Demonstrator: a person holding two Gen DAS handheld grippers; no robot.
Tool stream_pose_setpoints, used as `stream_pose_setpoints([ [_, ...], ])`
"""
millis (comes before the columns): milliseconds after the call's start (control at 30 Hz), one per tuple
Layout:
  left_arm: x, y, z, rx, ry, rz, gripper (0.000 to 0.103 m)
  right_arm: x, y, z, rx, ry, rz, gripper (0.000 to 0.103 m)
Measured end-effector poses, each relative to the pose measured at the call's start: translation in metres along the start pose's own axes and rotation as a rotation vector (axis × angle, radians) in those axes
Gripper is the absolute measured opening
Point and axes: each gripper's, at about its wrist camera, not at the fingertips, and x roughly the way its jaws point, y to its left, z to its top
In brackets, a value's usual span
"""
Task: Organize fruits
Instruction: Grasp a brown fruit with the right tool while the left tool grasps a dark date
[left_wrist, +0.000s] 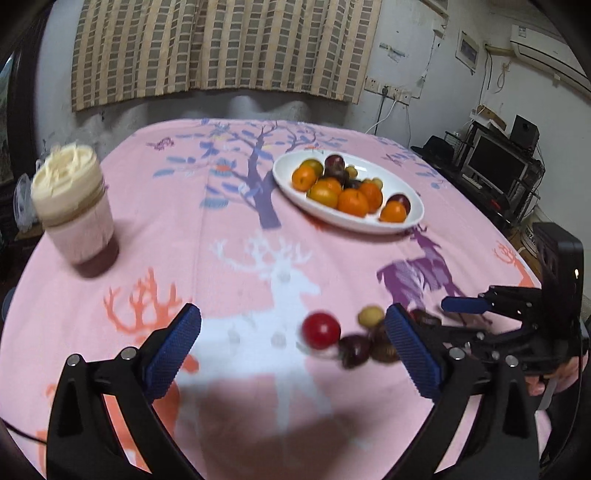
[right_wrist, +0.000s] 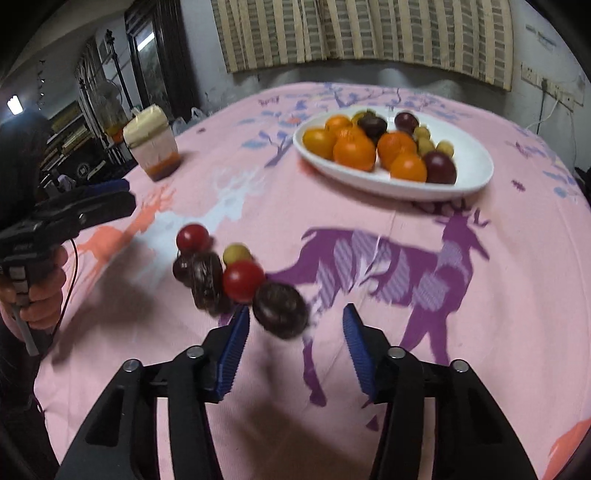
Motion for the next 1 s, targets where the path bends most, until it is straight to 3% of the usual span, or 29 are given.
stream_pose_setpoints([
  [200, -0.005, -0.008, -0.01, 0.04, -0.008, -0.032, 0.098, 0.011, 0.004, 0.0, -0.005, 0.019, -0.005, 0.046],
  [233, -0.005, -0.01, -0.011, 0.048, -0.009, -0.041, 0.098, 0.011, 0.005, 0.001, -0.013, 0.016, -0.011, 0.036],
  [300, -0.005, -0.016, -0.015, 0.072, -0.004, -0.047, 0.098, 0.012, 0.006, 0.0, -0.024, 0.013, -0.019, 0.033],
  [433, -0.007, -0.039, -0.018, 0.161, -0.003, -0.128, 0.098, -0.002, 0.0, 0.003, 0.003, -0.046, -0.037, 0.033],
  [500, -0.007, -0.059, -0.019, 0.257, -0.026, -0.142, 0.097, -0.014, -0.012, 0.005, 0.063, -0.093, -0.03, 0.033],
  [567, -0.001, -0.08, -0.021, 0.376, -0.027, -0.146, 0.086, -0.017, -0.022, 0.005, 0.104, -0.099, -0.02, 0.033],
  [633, 0.009, -0.09, -0.02, 0.436, 0.01, -0.159, 0.068, -0.016, -0.026, 0.005, 0.121, -0.091, -0.03, 0.033],
  [900, 0.041, -0.095, -0.023, 0.476, 0.096, -0.132, 0.061, -0.018, -0.026, 0.005, 0.125, -0.088, -0.033, 0.033],
  [1000, 0.046, -0.095, -0.027, 0.49, 0.101, -0.11, 0.049, -0.018, -0.026, 0.005, 0.127, -0.087, -0.032, 0.033],
])
